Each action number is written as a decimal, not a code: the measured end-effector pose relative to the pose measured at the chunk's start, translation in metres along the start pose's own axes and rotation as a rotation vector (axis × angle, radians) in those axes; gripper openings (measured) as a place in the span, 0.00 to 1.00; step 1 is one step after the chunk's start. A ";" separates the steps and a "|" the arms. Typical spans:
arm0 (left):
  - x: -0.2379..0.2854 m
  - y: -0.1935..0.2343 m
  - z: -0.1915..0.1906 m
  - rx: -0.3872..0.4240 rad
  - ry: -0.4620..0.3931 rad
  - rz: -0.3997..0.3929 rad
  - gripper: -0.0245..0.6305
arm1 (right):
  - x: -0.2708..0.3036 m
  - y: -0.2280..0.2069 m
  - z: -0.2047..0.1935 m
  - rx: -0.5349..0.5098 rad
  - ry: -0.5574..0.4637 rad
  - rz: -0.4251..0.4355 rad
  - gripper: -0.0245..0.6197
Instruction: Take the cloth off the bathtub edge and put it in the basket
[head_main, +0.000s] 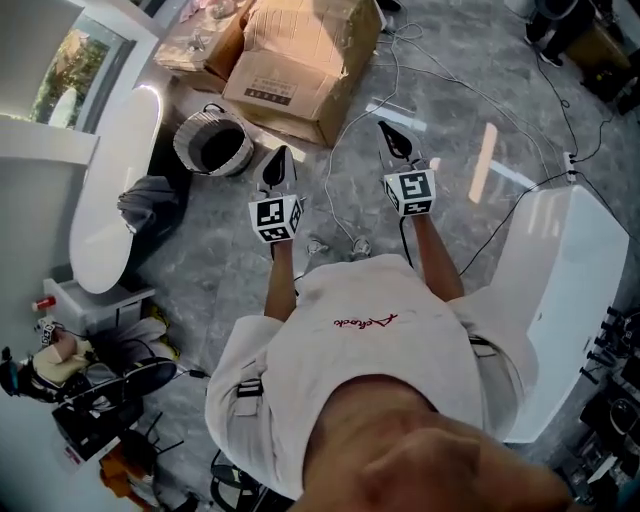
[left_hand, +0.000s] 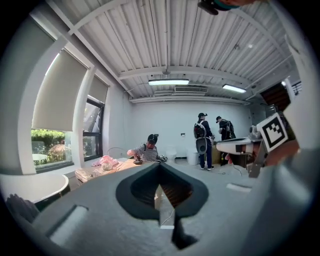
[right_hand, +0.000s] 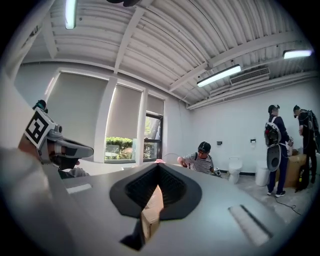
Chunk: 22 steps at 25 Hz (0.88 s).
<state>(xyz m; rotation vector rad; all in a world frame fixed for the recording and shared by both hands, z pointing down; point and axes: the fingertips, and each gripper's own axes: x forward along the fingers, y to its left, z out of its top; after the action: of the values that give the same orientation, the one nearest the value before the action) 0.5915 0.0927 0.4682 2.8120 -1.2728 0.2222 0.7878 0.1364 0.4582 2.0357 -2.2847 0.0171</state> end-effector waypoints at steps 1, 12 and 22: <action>-0.008 0.010 -0.005 -0.005 0.002 0.032 0.04 | 0.008 0.011 -0.002 -0.001 -0.002 0.032 0.05; -0.112 0.134 -0.032 -0.060 0.002 0.339 0.04 | 0.090 0.168 0.004 -0.024 -0.016 0.348 0.05; -0.214 0.241 -0.045 -0.100 -0.033 0.557 0.04 | 0.137 0.320 0.018 -0.057 -0.032 0.566 0.05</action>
<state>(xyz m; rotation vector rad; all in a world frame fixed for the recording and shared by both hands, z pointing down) 0.2665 0.0970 0.4766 2.3254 -1.9854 0.1233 0.4543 0.0363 0.4646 1.3098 -2.7567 -0.0454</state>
